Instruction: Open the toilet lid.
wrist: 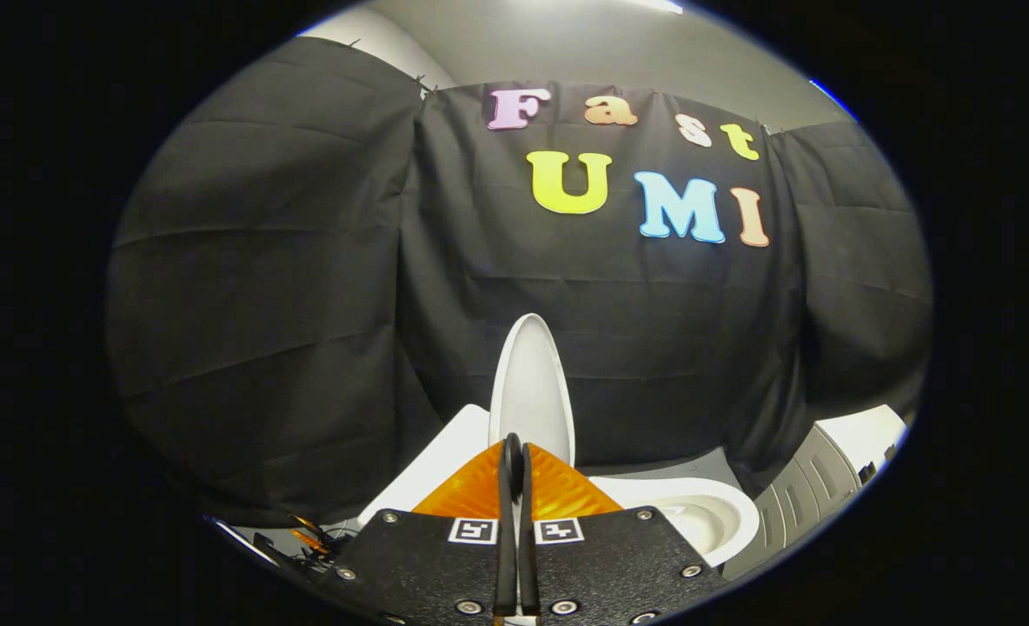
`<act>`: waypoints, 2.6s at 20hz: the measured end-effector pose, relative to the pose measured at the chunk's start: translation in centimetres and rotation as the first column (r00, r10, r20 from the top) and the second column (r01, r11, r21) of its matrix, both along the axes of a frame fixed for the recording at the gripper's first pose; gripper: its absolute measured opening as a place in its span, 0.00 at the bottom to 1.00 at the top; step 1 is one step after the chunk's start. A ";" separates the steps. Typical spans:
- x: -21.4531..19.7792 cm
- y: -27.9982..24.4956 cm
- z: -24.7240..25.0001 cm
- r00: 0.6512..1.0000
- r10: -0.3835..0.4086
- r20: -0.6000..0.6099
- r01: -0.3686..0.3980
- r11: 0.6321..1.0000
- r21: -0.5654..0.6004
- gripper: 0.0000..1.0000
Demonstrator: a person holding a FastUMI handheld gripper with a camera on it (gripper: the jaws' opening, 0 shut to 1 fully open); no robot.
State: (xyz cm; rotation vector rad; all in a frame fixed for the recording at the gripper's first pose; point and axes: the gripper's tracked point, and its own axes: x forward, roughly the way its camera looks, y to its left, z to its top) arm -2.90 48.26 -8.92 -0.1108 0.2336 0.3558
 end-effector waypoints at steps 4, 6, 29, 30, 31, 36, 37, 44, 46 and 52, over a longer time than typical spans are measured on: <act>-0.3 1.7 -0.3 1.000 0.006 0.015 -0.005 0.999 -0.035 0.01; -0.5 2.3 -0.4 1.000 0.012 0.015 -0.011 1.000 -0.029 0.01; -2.6 -0.5 11.0 0.963 0.242 0.121 -0.265 0.933 0.243 0.94; -2.4 -1.6 12.3 0.963 0.234 0.137 -0.264 0.922 0.283 0.94; -2.2 -2.7 13.5 0.963 0.220 0.152 -0.259 0.913 0.315 0.94; 1.4 -11.0 18.5 0.964 0.089 0.250 -0.178 0.916 0.360 0.94; 2.1 -12.7 19.0 0.962 0.063 0.265 -0.158 0.922 0.355 0.94; 6.8 -25.4 19.3 0.955 -0.065 0.289 -0.036 0.943 0.331 0.95; 7.4 -28.9 18.4 0.955 -0.095 0.282 -0.005 0.943 0.333 0.95; 6.7 -36.7 14.8 0.947 -0.124 0.297 0.029 0.952 0.304 0.95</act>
